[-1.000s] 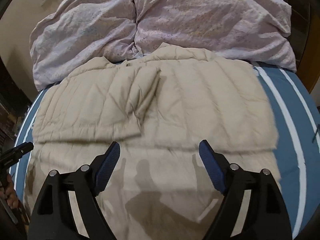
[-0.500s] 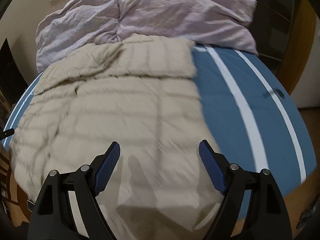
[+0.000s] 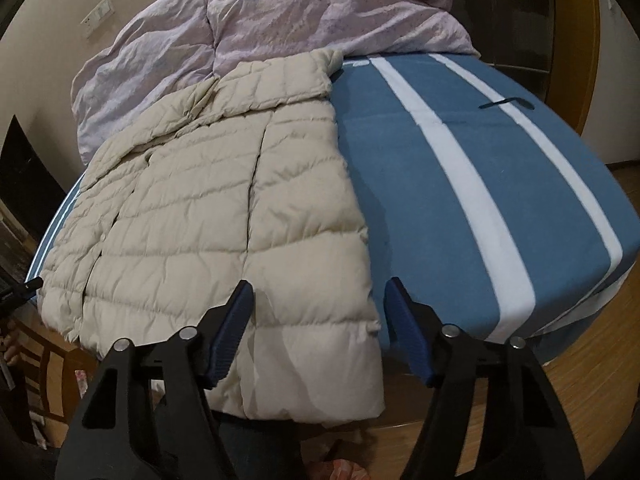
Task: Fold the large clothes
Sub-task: 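Move both tools to the jacket hem and grasp it, then lift the hem with both tools and fold it toward the collar, then release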
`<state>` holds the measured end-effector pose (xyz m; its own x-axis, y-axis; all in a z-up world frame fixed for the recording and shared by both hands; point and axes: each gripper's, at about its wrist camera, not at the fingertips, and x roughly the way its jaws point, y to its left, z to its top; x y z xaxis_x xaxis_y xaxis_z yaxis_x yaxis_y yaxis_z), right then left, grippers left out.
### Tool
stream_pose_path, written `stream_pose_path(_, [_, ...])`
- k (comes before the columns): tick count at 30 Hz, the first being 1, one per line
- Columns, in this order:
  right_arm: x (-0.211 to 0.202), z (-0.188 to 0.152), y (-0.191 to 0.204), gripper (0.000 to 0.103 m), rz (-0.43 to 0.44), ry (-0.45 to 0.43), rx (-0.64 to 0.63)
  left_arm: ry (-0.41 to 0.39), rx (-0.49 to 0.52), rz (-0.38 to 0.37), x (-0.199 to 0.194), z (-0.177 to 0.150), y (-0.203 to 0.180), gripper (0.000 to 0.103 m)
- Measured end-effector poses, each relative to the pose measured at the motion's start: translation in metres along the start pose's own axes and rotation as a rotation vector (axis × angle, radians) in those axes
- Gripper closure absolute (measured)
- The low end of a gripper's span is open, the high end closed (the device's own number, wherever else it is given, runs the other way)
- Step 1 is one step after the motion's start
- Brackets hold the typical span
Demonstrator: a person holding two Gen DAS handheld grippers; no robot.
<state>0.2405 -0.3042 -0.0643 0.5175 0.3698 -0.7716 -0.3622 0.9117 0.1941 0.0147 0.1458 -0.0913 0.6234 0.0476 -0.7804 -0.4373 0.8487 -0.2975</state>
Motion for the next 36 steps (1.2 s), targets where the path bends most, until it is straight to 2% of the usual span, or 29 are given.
stream_pose_path(11, [-0.003,-0.012,0.008,0.039,0.007,-0.024,-0.019,-0.01,0.009,-0.006,-0.006,-0.013,-0.005,0.048])
stream_pose_path(18, [-0.003,-0.016,0.015,0.054,0.024,-0.037,-0.031,-0.024,0.022,-0.01,-0.008,-0.019,-0.01,0.049])
stream_pose_path(23, [-0.003,-0.019,0.019,0.06,0.031,-0.044,-0.036,-0.036,0.015,-0.021,-0.009,-0.023,-0.01,0.057])
stream_pose_path(31, [-0.001,-0.022,0.021,0.076,0.043,-0.05,-0.033,-0.043,-0.019,-0.051,-0.008,-0.028,-0.008,0.084])
stream_pose_path(36, [-0.002,-0.022,0.02,0.09,0.052,-0.061,-0.012,-0.05,-0.026,-0.061,-0.01,-0.03,-0.009,0.096])
